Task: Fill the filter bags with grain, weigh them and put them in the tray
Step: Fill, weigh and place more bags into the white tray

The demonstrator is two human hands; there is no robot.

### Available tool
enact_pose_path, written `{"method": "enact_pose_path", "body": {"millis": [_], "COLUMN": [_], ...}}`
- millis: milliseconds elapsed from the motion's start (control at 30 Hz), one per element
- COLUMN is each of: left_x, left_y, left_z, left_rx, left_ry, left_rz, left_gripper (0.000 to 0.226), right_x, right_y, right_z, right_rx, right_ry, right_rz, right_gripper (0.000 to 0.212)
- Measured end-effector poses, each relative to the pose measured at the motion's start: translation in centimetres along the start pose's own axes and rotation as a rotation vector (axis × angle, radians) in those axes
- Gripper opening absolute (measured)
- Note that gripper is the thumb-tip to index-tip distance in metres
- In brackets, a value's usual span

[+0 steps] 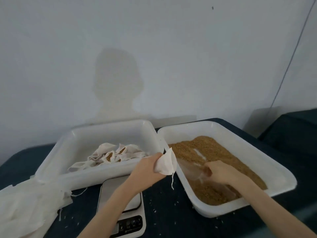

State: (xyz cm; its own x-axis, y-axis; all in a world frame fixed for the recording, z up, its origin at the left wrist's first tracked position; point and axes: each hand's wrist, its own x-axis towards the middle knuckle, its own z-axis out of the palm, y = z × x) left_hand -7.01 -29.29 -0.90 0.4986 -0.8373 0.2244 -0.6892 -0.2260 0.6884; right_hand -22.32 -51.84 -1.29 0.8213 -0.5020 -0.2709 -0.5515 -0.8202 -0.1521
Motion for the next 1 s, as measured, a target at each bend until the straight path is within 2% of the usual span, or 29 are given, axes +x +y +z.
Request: {"method": "enact_pose_path", "body": {"millis": [133, 267, 367, 400, 500, 567, 733, 833, 1000], "left_x": [1.7, 2.2, 2.0, 2.0, 2.1, 2.1, 1.8, 1.6, 1.4], "left_y": [0.7, 0.0, -0.8, -1.0, -1.6, -1.7, -1.7, -1.7, -1.8], "left_z": [1.2, 1.4, 1.1, 0.9, 0.4, 0.2, 0.5, 0.6, 0.3], "left_rx": [0.048, 0.053, 0.041, 0.042, 0.039, 0.051, 0.036, 0.04, 0.037], "left_ry": [-0.013, -0.013, 0.002, 0.003, 0.002, 0.01, 0.004, -0.004, 0.003], "left_rz": [0.055, 0.043, 0.034, 0.03, 0.016, 0.013, 0.011, 0.011, -0.008], "left_gripper": [0.033, 0.03, 0.028, 0.026, 0.019, 0.023, 0.018, 0.015, 0.022], "right_x": [0.1, -0.5, -1.5, -1.9, -2.4, -2.0, -0.3, 0.5, 0.5], "right_y": [0.0, 1.5, 4.1, 5.0, 7.1, 7.6, 6.2, 6.3, 8.0], "right_z": [0.1, -1.5, -3.9, -4.6, -6.1, -6.0, -3.9, -3.4, -3.3], "right_rx": [-0.028, -0.08, -0.02, -0.008, -0.065, -0.068, 0.09, 0.158, 0.362], "right_ry": [-0.129, -0.115, -0.078, -0.082, -0.093, -0.091, -0.252, -0.262, -0.372], "right_rz": [-0.026, -0.035, -0.001, 0.017, 0.081, 0.087, -0.083, -0.124, -0.178], "right_gripper": [0.034, 0.006, 0.031, 0.033, 0.018, 0.022, 0.05, 0.052, 0.05]}}
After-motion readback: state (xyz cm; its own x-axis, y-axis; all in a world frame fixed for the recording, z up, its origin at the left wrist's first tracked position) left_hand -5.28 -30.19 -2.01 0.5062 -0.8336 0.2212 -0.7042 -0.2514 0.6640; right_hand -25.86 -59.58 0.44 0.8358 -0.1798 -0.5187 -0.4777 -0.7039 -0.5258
